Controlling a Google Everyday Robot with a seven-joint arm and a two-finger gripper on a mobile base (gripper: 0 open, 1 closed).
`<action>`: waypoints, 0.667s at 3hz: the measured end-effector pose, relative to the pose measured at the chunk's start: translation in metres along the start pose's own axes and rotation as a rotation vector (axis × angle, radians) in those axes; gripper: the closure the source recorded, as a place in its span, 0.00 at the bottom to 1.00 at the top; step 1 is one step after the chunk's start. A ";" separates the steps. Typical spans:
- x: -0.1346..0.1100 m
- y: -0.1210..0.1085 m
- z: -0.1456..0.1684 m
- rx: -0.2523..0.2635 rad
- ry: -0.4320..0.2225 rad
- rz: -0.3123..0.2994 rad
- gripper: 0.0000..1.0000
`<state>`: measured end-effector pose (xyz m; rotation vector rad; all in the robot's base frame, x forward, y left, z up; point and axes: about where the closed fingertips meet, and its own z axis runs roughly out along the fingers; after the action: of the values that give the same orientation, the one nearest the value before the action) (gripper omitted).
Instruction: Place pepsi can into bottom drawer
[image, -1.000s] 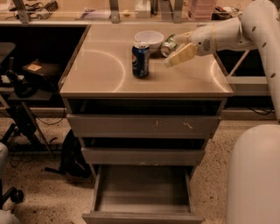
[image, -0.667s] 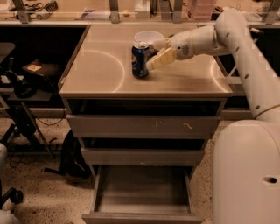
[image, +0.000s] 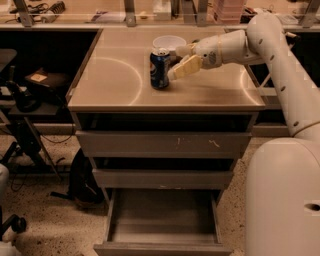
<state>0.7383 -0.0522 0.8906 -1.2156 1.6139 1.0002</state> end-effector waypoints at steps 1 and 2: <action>0.003 0.006 0.029 -0.053 -0.011 -0.015 0.00; 0.003 0.006 0.029 -0.054 -0.011 -0.015 0.00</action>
Offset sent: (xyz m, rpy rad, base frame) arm -0.0009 0.0230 -0.0094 0.0140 -0.0004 0.0457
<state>0.7372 -0.0246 0.8795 -1.2548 1.5759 1.0452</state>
